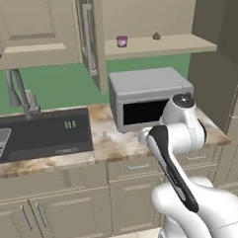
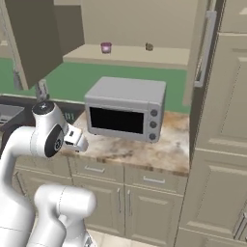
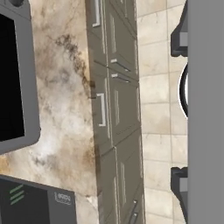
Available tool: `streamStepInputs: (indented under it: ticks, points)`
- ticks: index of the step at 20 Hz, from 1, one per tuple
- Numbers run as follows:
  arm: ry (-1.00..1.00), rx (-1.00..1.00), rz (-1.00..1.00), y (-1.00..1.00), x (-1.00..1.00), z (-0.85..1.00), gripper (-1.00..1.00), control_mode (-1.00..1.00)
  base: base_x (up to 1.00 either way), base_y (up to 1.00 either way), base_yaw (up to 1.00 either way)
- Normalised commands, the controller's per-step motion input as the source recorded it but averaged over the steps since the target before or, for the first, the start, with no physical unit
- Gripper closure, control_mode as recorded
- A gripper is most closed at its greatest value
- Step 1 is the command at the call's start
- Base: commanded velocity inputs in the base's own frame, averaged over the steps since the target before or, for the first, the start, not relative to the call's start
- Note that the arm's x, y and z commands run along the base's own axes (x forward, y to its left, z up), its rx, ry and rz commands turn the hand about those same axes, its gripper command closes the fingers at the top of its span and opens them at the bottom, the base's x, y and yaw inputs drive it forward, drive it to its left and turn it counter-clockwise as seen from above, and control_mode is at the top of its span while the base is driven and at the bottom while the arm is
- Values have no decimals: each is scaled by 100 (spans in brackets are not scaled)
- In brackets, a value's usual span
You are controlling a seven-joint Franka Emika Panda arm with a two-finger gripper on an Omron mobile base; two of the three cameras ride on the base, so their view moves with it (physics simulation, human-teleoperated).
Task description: Pick the avocado and bread from the counter and place them on the plate. Then pick the jam from the cabinet and place it next to the plate. Lastly close the cabinet door.
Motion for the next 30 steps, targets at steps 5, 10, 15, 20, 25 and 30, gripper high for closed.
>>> streamStepInputs:
  ticks: [5, 10, 15, 20, 25, 30]
  points:
    - [0, 0, 0, 0, 0, 0, -100, 100, 46, -35, 0]
    - [0, 0, 0, 0, 0, 0, -100, 100, 42, -33, 0]
    - [0, 0, 0, 0, 0, 0, -100, 100, 37, -29, 0]
    - [0, 0, 0, 0, 0, 0, -100, 100, 37, -28, 0]
    - [0, 0, 0, 0, 0, 0, -100, 100, 35, -25, 0]
    - [0, 0, 0, 0, 0, 0, -100, 100, 35, -25, 0]
